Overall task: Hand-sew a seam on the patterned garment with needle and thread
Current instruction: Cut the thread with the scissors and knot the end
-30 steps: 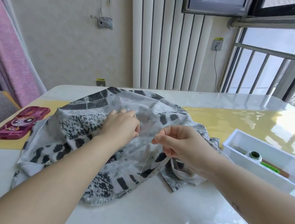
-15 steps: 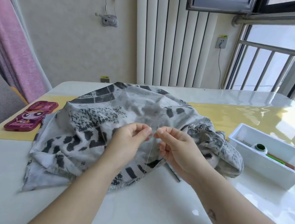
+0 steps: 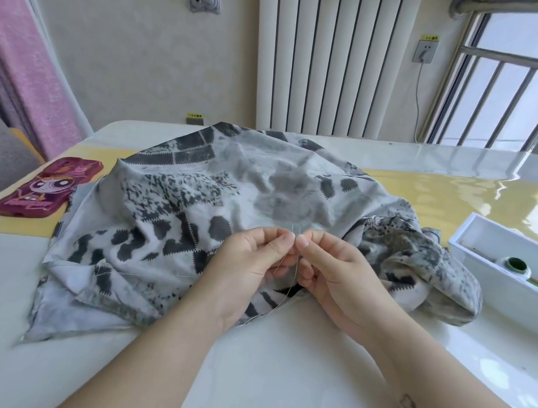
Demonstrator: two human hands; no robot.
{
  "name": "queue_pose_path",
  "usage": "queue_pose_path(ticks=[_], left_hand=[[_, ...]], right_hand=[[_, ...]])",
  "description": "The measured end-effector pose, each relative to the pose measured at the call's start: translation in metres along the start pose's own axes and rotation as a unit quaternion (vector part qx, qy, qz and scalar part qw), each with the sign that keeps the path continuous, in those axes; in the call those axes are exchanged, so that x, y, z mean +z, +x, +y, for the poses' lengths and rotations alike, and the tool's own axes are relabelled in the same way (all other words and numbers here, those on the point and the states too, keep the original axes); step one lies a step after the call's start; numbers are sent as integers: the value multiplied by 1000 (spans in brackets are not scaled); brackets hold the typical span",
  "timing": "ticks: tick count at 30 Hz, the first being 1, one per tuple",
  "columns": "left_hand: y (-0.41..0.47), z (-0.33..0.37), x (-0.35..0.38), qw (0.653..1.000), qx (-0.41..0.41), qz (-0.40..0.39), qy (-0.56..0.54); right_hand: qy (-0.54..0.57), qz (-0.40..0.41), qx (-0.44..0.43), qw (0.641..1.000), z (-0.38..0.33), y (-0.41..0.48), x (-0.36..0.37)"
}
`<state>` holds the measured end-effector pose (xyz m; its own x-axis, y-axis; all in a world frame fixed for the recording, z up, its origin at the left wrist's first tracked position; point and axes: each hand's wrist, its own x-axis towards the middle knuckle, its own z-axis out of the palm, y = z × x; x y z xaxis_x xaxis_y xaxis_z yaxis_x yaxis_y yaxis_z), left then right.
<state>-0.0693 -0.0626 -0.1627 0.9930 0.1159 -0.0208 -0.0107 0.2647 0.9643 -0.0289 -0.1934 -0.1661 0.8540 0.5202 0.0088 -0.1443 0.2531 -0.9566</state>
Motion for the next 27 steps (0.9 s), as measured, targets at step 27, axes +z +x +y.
queue_pose_path(ticks=[27], left_hand=[[-8, 5, -2, 996, -54, -58, -34]], right_hand=[[88, -49, 97, 990, -8, -6, -6]])
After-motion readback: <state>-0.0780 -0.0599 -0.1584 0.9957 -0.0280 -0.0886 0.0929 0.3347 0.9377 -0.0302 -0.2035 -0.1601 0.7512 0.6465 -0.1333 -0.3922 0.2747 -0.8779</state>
